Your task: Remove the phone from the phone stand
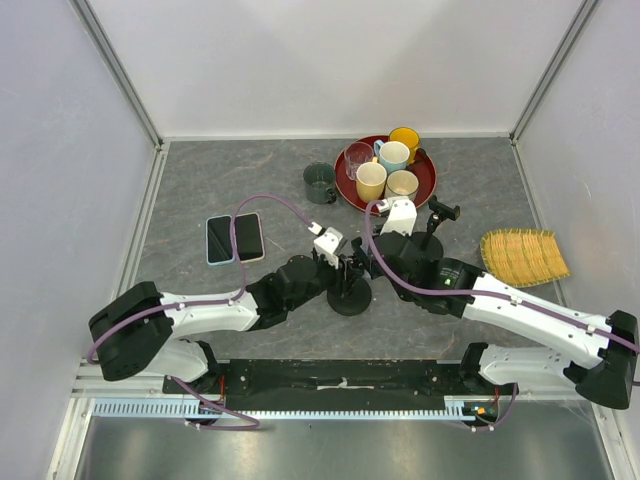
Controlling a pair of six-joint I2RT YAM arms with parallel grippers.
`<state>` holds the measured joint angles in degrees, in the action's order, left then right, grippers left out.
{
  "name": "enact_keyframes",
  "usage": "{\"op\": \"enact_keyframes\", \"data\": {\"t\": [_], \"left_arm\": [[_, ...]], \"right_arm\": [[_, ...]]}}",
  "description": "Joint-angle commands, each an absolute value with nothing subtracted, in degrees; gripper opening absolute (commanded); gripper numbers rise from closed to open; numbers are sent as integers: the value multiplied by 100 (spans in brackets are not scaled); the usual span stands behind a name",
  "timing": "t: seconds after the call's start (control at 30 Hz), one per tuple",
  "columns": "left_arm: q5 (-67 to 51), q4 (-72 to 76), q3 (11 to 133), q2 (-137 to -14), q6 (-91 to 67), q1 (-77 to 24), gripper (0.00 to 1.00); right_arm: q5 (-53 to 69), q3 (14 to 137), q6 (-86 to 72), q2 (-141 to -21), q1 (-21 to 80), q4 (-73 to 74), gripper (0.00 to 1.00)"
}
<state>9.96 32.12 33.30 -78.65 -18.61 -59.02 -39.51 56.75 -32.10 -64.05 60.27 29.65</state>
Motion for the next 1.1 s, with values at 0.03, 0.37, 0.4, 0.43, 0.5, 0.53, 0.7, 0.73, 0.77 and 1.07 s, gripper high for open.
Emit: {"op": "enact_keyframes", "data": {"t": [0.03,0.37,0.4,0.43,0.5,0.53,0.7,0.73,0.77,1.07], "left_arm": [[3182,2874,3173,-7656,-2470,-5388,2],[1750,3278,3269,-7945,-1960,-5379,2],[1610,3287,3287,-8041,-1925,-5379,2],[1356,3287,3305,-8094,-1907,-5379,2],[1030,3296,3384,-8208,-1855,-5405,2],[959,3296,3427,-8252,-1794,-5449,2],[625,3305,3568,-8472,-1565,-5607,5],[598,3313,3603,-8507,-1530,-5642,7],[580,3313,3621,-8543,-1521,-5660,8],[703,3155,3744,-8552,-1239,-5713,39]], "right_arm": [[-4210,5766,-3612,-6056,6135,4359,0],[-5325,5713,-3525,-5643,6117,3930,0],[-5413,5722,-3437,-5547,6126,3772,0],[-5588,5730,-3384,-5502,6117,3692,0],[-5739,5730,-3288,-5380,6117,3447,0],[-5878,5713,-3183,-5353,6126,3367,0],[-6178,5520,-3015,-5010,6108,2778,0],[-6187,5441,-3023,-4958,6117,2699,0],[-6187,5397,-3015,-4827,6108,2585,0],[-5810,5203,-2672,-4307,6108,2312,0]]}}
